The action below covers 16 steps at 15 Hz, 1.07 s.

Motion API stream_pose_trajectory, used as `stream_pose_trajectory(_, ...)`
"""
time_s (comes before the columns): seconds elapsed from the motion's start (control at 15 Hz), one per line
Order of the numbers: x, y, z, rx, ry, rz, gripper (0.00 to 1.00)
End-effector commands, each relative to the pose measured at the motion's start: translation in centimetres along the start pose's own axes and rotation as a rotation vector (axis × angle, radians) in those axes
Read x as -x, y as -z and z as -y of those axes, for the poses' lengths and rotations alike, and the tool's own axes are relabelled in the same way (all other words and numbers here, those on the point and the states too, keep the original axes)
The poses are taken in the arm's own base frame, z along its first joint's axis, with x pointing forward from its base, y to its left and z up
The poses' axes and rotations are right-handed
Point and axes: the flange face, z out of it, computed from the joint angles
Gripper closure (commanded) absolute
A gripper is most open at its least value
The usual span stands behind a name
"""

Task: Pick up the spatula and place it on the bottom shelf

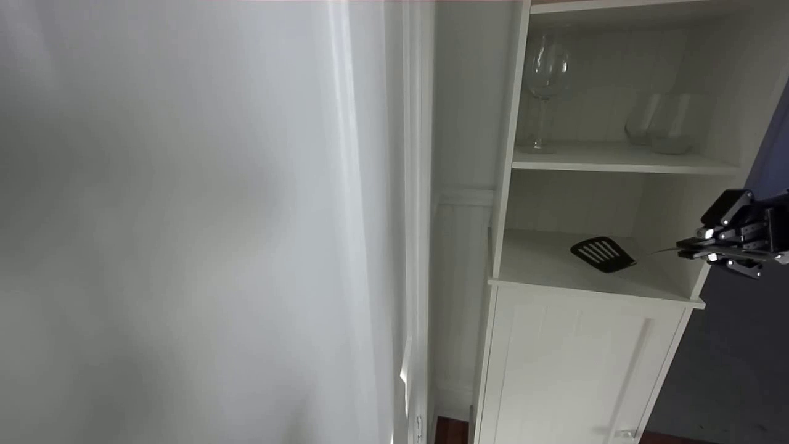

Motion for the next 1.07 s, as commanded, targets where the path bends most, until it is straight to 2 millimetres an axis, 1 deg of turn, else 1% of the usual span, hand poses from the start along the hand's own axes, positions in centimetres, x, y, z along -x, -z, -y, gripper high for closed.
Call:
stream_pose_trajectory(0.0, -0.4, -1.4, -0.7, -0.036, -0.039, -0.083, 0.97)
stream_pose_trajectory(0.13, -0.9, -1.7, -0.8, -0.045, -0.054, -0.115, 0.97)
stream_pose_trajectory(0.2, -1.1, -1.9, -0.6, -0.041, -0.075, -0.142, 0.97)
stream_pose_trajectory(0.27, -1.0, -1.2, -0.9, -0.032, -0.04, -0.094, 0.89)
stream_pose_trajectory(0.53, -1.3, -1.5, -1.0, -0.031, -0.057, -0.115, 0.89)
stream_pose_trajectory(0.6, -1.3, -1.5, -1.0, -0.031, -0.057, -0.115, 0.97)
stream_pose_trajectory(0.73, -1.6, -2.0, -1.4, -0.06, -0.041, -0.111, 0.97)
stream_pose_trajectory(1.0, -1.8, -2.2, -2.2, -0.08, 0.016, -0.129, 0.97)
